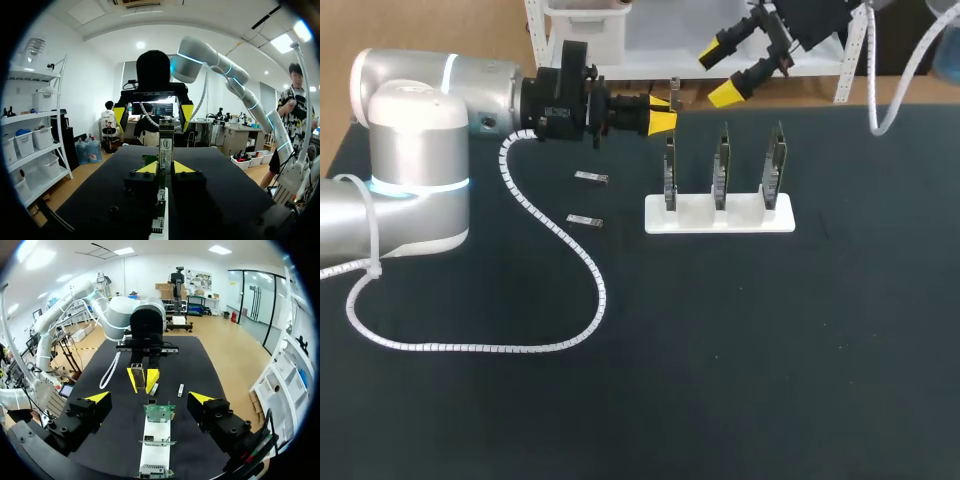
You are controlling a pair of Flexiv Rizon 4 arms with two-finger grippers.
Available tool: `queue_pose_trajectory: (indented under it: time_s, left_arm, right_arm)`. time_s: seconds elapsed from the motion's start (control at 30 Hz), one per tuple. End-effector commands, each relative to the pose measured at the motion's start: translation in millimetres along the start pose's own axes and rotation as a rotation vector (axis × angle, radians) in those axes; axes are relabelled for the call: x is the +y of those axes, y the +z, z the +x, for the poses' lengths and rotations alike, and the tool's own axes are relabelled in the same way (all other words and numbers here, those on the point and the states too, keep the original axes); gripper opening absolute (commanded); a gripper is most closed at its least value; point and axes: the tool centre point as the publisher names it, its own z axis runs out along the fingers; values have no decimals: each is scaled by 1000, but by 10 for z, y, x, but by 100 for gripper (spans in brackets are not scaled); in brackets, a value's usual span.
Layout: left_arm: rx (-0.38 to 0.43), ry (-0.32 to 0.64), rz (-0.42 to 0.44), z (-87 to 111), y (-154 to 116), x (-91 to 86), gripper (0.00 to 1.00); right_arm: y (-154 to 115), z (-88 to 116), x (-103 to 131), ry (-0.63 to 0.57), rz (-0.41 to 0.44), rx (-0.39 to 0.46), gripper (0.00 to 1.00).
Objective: Pick up the optical module with the left hand, and insert it into the network port with the right hand.
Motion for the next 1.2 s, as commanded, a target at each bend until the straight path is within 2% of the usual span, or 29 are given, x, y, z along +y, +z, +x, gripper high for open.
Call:
queue_pose_trajectory:
  time_s: [0.03,0.73,0.83,1.2]
  left_arm:
    - [0,0,4,5,0,16,0]
    - [0,0,4,5,0,16,0]
    - [0,0,4,5,0,16,0]
    - [0,0,4,5,0,16,0]
  right_arm:
    - [1,-2,-9,-1,-3,0,100]
    - [1,-2,-9,-1,-3,0,100]
    - [23,-59,-14,-53,-16,15,100]
    - [91,-176,-14,-81,-35,38,100]
